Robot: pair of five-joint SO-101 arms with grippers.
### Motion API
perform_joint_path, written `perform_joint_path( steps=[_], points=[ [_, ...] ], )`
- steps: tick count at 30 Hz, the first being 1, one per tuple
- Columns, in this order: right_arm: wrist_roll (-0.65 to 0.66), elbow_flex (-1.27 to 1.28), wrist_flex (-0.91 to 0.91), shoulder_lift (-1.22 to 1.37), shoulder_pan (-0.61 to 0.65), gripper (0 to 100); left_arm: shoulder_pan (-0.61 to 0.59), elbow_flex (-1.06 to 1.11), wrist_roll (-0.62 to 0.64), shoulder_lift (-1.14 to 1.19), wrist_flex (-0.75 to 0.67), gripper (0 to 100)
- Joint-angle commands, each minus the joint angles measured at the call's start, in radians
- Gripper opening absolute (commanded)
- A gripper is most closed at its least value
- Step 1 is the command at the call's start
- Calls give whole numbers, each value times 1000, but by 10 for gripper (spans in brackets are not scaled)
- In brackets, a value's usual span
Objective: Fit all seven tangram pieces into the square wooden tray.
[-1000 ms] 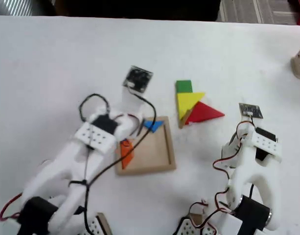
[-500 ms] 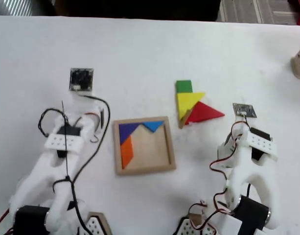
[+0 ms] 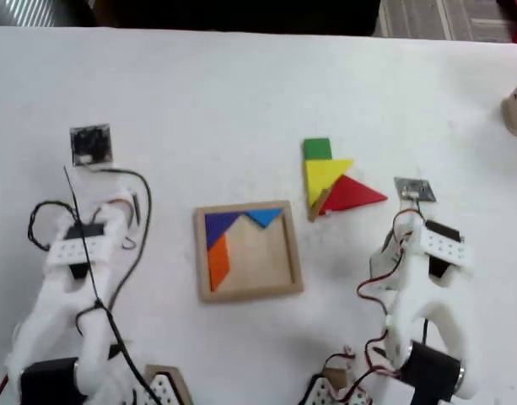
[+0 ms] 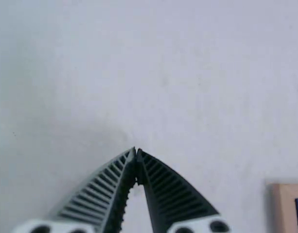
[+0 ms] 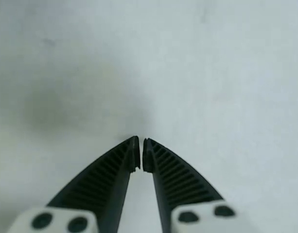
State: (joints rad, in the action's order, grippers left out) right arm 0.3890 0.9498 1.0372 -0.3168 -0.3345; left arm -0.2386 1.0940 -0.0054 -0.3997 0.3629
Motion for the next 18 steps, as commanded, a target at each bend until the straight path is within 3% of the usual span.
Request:
perform_joint_path(
  steps=[1,10,15,18],
  points=[
    [8,58,-2,-143,25,17,-7,-8,-120,-35,26,27],
    [-2,256,-71,-481,24,22,-5,-8,-127,-33,25,27],
    [-2,250,-71,-455,24,22,30,-57,-129,44,40,27],
    [2,222,-71,-407,24,22,16,-195,-129,171,153,27]
  ],
)
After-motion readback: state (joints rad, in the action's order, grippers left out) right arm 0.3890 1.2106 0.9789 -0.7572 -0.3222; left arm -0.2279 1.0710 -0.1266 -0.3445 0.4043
